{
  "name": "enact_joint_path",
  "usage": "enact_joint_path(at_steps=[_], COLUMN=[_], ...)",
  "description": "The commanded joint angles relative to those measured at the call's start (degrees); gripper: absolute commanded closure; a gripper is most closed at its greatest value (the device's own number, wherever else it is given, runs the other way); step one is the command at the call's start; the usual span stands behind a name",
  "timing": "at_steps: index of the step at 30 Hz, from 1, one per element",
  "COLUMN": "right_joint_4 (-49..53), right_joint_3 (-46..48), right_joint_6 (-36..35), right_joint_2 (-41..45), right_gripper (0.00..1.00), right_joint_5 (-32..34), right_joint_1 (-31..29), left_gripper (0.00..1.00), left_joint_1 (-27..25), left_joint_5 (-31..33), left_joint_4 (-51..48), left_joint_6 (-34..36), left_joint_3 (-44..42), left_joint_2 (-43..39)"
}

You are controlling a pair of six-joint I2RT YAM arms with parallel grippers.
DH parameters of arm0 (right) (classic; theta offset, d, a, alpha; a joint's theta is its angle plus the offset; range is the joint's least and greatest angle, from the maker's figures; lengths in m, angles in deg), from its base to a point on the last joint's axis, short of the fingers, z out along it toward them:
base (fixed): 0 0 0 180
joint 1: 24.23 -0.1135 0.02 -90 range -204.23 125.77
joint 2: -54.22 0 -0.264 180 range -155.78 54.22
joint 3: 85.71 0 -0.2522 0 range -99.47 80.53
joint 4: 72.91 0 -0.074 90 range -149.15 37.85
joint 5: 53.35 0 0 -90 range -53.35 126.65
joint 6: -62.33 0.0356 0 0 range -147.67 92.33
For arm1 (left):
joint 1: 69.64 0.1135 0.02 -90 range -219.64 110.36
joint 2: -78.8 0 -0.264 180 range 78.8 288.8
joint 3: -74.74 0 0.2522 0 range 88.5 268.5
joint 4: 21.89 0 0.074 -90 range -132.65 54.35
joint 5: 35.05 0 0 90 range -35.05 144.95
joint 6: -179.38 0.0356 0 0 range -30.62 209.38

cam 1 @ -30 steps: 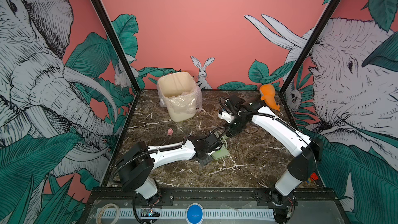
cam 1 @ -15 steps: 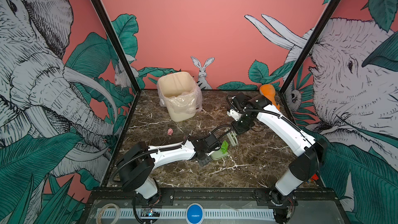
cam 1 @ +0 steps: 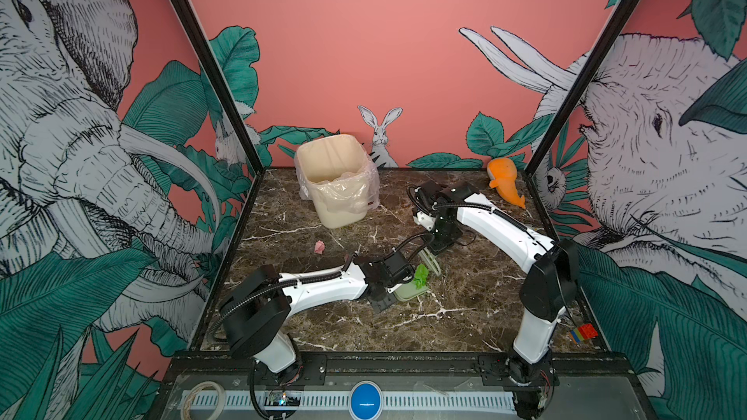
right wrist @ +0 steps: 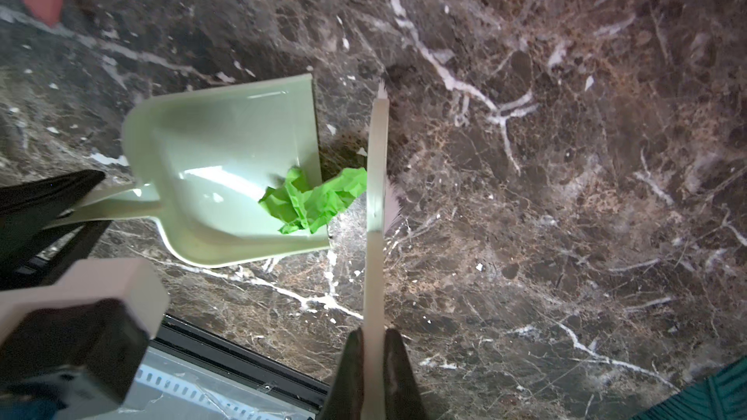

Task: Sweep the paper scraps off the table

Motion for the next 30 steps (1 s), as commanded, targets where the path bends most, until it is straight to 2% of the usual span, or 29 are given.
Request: enact_joint_path(at_steps=[1, 9, 11, 14, 16, 20, 24, 30], right_joint_4=[-0.4, -4.78, -4.57, -2.18, -0.75, 0.76, 2.2, 1.77], right_joint_3=[-0.92, 3.32, 3.73, 2.94, 2.28, 1.07, 0.97, 6.52], right_joint_6=[1.47, 6.35, 6.62, 5.97, 5.54, 4.92, 3.81, 2.63], right_joint_2=[1.67, 9.71, 11.23, 12.48, 13.99, 17.42, 20.48, 26.19], right_gripper=[1.0, 1.0, 1.0, 1.0, 1.0, 1.0, 1.0, 1.0], right_joint_5=[-5.58, -13.46, -12.69, -8.1, -5.36, -4.92, -5.03, -8.11], right_joint_1=[-2.23, -3.22, -3.18, -2.23, -0.81, 3.08, 7.42, 15.16], left_gripper=[0.96, 0.97, 0.96, 0.96, 0.97, 0.97, 0.97, 0.97], left_joint_1=[-0.07, -0.02, -0.02, -0.02, -0.02, -0.02, -0.02, 0.06], left_joint_5=[0.07, 0.39, 0.3, 0.45, 0.67, 1.11, 1.78, 3.39], left_joint_4=[0.36, 1.1, 1.44, 1.55, 1.83, 2.41, 3.17, 1.73], left_joint_6=[-0.76, -1.2, -1.26, -1.33, -1.46, -1.74, -2.1, -2.35], left_joint_3=[-0.3, -0.67, -0.68, -0.75, -0.95, -1.43, -1.78, -0.06], left_joint_2=[-0.26, -0.7, -1.04, -1.79, -2.55, -4.48, -7.03, -11.57])
